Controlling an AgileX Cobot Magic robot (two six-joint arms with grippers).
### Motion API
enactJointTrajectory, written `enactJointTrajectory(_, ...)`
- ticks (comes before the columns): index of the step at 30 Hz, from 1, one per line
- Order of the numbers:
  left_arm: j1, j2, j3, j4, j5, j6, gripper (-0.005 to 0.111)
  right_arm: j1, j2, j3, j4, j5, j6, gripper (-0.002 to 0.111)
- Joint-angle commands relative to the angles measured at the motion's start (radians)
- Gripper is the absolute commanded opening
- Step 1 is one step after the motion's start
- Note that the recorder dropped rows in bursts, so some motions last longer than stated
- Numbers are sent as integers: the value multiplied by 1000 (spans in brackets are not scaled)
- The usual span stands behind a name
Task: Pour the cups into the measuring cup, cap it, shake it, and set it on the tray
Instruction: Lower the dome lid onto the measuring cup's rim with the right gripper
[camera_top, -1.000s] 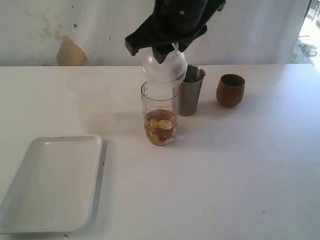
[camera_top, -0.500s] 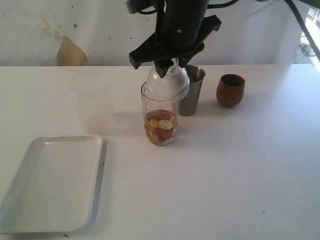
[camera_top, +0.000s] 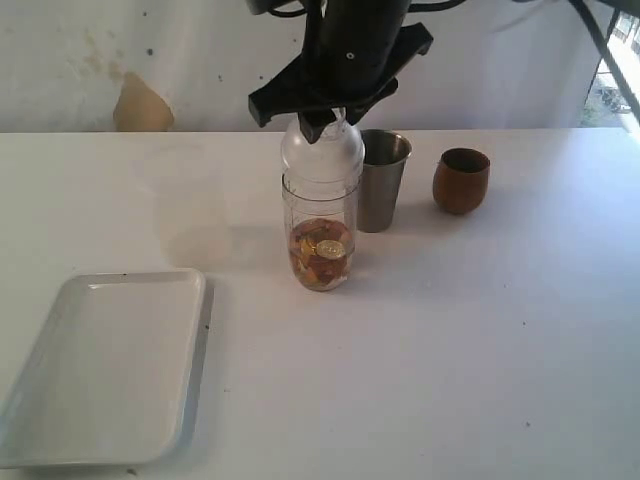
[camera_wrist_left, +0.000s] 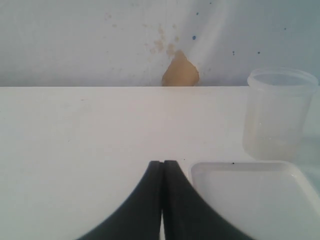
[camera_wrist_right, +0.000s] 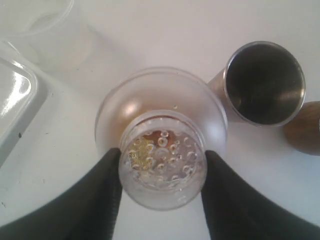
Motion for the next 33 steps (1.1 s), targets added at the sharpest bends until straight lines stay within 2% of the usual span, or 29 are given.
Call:
enactJointTrajectory(1,-4,-5,5,1,2,0,0,-6,2,-7,4,-13,-1,0)
enactJointTrajectory(33,-4,-5,5,1,2,0,0,-6,40,-7,3,4,3,2)
